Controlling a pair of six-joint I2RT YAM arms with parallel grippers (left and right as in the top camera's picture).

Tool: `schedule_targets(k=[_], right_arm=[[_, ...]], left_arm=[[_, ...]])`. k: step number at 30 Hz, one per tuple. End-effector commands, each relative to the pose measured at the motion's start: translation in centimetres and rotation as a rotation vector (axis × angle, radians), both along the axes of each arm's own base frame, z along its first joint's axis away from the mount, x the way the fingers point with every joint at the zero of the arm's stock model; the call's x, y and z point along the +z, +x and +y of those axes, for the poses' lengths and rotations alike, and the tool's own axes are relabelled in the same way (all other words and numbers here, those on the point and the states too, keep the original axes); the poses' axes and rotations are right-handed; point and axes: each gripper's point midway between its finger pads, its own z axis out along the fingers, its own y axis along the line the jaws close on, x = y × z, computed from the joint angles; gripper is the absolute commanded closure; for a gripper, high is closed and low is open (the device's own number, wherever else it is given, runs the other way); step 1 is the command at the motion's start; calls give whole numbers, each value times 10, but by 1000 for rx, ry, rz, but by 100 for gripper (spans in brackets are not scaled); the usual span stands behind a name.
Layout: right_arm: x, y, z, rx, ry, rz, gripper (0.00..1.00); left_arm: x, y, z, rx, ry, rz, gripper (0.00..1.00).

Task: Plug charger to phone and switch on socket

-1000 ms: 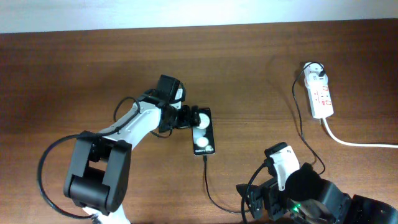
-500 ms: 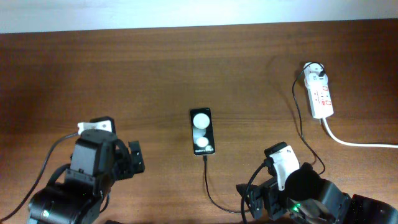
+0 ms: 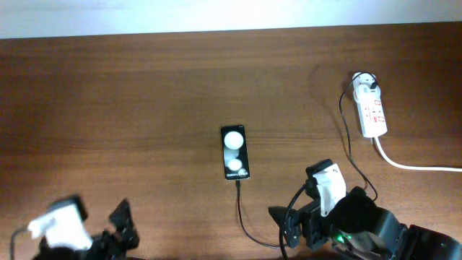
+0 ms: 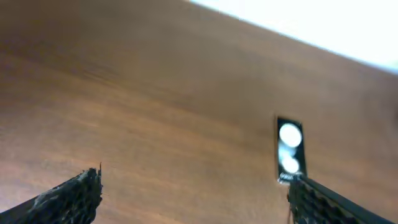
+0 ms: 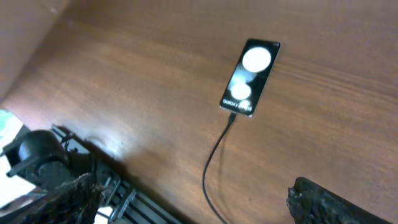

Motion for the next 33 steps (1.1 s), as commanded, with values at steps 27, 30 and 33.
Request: schedule_targets(k=[27,30,33], right_arm=[[-131,144,-145,-1006,-287,460,1],[-130,146,-144,-1006,-281,453,1],[-126,152,-150,-1032,-259,437,16]], left_arm=[[-7,-107,26,169,-31,-290,1],[-8,-110,26,168,-31,-280,1],[-8,-110,26,168,-31,-280,1]])
